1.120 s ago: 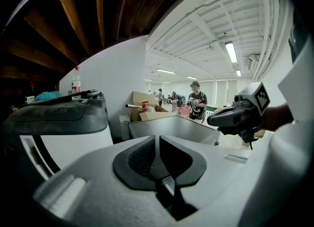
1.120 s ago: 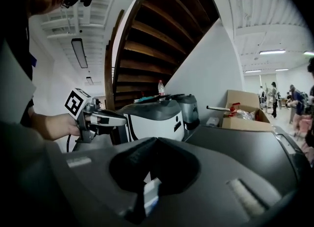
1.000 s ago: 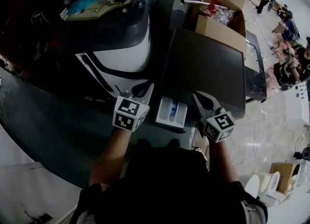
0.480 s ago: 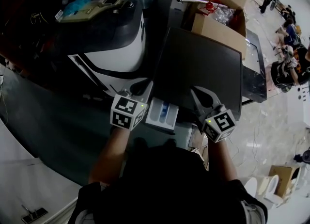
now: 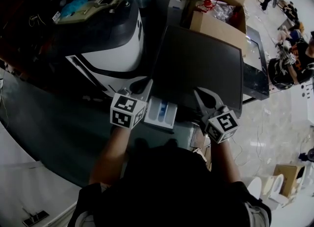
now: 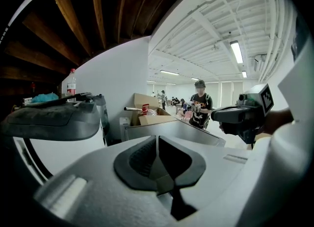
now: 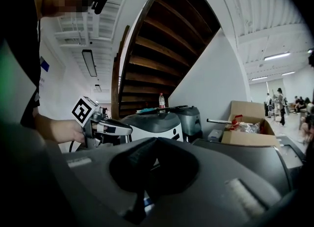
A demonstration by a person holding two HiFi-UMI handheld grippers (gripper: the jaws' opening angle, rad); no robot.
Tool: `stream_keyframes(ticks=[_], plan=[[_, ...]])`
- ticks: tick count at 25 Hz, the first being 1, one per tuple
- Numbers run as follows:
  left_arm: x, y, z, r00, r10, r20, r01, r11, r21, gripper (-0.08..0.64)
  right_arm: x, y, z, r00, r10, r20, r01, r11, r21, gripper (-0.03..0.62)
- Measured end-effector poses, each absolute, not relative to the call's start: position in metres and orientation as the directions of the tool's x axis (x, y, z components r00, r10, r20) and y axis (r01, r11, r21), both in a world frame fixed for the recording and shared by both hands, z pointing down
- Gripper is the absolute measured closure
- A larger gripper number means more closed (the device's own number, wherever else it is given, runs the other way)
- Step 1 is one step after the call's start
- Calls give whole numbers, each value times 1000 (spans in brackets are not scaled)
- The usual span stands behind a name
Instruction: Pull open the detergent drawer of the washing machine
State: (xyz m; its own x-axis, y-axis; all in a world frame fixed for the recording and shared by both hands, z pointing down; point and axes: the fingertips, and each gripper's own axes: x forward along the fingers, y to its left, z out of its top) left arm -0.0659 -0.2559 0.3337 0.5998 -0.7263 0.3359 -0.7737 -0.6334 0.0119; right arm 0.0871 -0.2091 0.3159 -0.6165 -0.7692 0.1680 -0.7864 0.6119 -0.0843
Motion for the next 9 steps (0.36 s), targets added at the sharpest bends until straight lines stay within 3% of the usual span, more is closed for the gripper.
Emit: stream_keyframes(ticks=[9], plan=[[-67, -243, 329, 607, -727, 320, -769, -640, 5, 535, 87, -198, 319, -614, -771, 167, -789, 604, -115, 591]])
